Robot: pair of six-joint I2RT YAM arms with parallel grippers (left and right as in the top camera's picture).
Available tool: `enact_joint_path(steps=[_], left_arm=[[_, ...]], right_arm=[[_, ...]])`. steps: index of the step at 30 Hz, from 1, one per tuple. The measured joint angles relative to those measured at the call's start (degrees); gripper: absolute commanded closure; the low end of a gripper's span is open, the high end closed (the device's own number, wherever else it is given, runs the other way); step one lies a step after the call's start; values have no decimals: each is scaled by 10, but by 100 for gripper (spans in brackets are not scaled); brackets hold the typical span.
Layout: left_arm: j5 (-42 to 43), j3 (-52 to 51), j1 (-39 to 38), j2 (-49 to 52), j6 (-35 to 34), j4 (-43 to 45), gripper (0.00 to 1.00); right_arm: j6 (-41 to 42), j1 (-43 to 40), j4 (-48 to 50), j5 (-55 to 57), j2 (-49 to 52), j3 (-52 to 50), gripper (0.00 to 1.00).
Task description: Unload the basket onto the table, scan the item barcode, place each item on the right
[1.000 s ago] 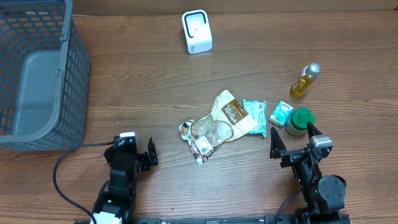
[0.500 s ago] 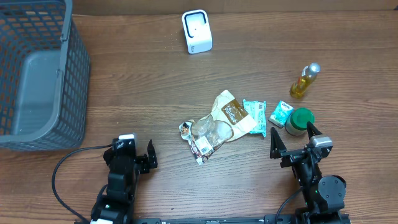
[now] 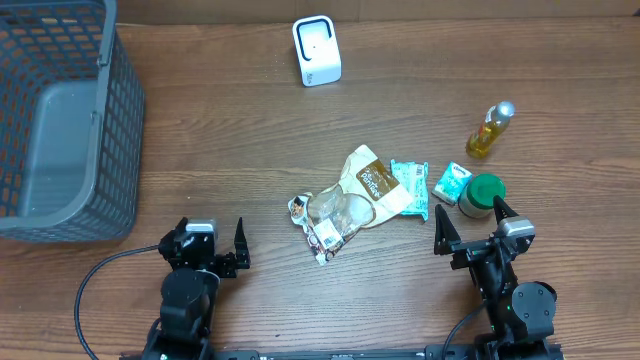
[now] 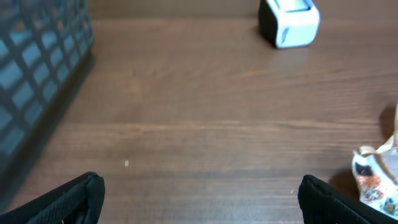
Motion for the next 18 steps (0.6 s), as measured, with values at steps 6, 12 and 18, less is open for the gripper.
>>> enact_joint_path(steps=[6, 12, 18], left_arm=[[9, 0, 9, -32, 20, -1, 0], [18, 0, 38, -53, 30, -2, 0], [21, 0, 46, -121, 43, -3, 1]], right_arm=[[0, 0, 0, 0, 0, 0, 0], [0, 0, 0, 0, 0, 0, 0], [0, 0, 0, 0, 0, 0, 0]])
